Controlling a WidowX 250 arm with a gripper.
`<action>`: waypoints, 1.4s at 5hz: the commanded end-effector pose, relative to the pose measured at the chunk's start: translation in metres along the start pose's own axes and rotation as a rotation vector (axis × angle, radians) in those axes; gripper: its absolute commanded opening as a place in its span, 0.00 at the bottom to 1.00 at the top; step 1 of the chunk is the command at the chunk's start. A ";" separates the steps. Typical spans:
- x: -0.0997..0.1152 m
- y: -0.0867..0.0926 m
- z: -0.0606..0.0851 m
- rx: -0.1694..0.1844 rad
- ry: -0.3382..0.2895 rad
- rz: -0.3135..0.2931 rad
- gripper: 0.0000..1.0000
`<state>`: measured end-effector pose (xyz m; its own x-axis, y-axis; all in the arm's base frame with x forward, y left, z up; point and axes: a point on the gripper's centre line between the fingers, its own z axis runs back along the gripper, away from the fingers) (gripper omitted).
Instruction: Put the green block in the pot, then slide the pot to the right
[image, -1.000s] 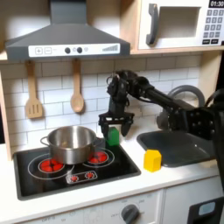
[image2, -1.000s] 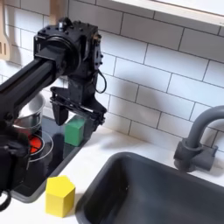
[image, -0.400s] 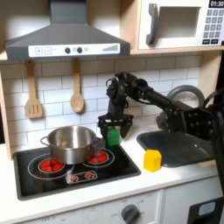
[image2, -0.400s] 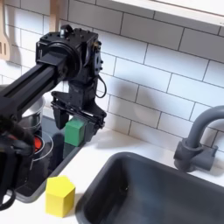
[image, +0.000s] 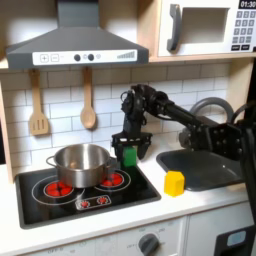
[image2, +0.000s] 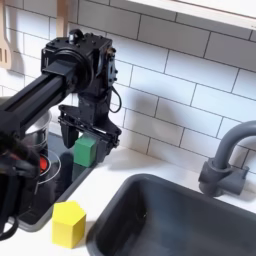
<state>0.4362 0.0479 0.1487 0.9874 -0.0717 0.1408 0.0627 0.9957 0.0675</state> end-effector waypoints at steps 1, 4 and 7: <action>-0.002 0.001 -0.002 -0.002 0.021 0.000 1.00; -0.001 -0.002 -0.011 -0.025 0.092 -0.004 1.00; -0.001 -0.002 -0.009 -0.031 0.104 0.011 0.00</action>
<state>0.4380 0.0465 0.1384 0.9974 -0.0600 0.0388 0.0585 0.9975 0.0401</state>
